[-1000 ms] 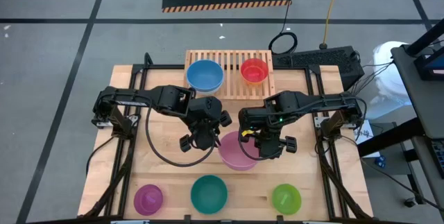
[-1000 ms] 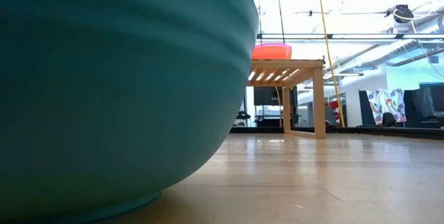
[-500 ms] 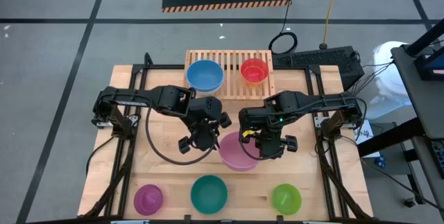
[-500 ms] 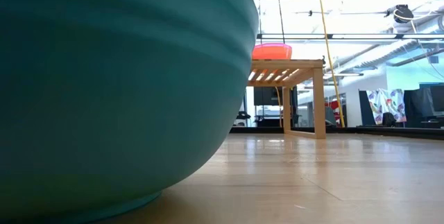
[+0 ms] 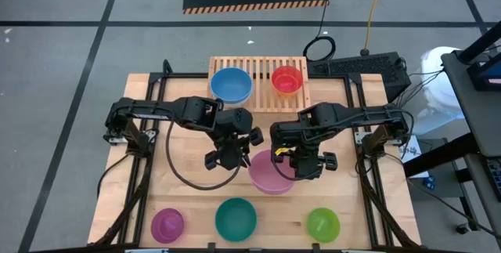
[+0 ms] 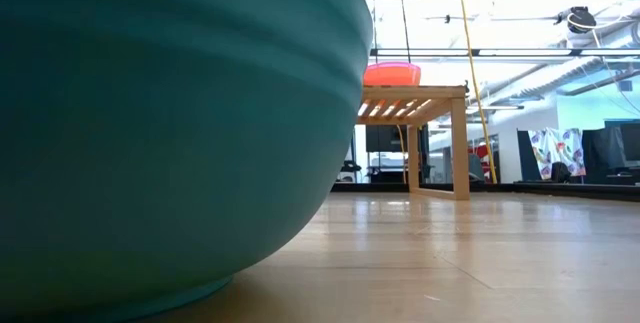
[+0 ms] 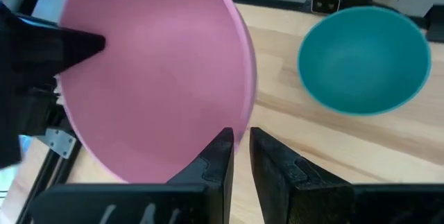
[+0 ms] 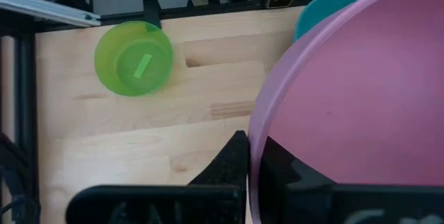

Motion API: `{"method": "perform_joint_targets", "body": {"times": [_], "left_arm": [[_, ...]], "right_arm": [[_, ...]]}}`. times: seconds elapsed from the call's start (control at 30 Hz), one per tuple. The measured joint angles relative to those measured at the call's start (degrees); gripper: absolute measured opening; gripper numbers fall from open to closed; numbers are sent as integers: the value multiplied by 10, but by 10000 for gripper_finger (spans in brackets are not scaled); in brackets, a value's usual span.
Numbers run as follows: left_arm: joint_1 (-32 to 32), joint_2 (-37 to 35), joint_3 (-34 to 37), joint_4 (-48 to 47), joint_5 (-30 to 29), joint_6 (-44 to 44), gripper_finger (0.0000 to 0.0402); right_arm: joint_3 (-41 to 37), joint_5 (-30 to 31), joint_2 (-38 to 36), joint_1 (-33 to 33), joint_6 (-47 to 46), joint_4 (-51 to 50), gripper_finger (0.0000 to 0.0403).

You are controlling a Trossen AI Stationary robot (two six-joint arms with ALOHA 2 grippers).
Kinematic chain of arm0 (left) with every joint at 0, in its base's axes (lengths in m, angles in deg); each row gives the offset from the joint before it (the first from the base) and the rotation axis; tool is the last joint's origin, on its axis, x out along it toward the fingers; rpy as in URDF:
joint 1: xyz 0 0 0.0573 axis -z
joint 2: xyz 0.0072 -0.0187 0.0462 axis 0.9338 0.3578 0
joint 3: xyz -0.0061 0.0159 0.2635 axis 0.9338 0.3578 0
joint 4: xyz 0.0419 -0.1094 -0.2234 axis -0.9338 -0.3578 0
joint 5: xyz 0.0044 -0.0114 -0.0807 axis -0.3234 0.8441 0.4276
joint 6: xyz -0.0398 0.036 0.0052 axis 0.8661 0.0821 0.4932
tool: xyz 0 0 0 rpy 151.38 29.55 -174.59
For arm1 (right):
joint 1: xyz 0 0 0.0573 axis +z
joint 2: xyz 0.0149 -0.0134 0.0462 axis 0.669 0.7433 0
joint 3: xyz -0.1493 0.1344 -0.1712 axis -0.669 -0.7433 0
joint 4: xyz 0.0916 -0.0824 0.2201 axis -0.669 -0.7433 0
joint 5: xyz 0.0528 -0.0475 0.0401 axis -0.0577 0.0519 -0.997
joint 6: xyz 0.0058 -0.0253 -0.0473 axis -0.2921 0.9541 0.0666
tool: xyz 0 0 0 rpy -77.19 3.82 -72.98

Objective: Place and stack bowls onto a shelf
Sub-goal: Stack the pink bowl on top of the blue bowl on the shelf

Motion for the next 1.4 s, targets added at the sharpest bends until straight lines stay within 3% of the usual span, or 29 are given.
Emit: {"method": "perform_joint_targets", "body": {"times": [0.63,0.93,1.4], "left_arm": [[-3,0,7,6,8,-13,56],[-2,0,7,21,10,-52,56],[-2,-10,7,21,-2,-39,56]], "right_arm": [[0,0,-16,-12,31,-13,0],[0,-40,-35,-24,93,-7,0],[-76,-58,-34,-24,81,40,0]]}}
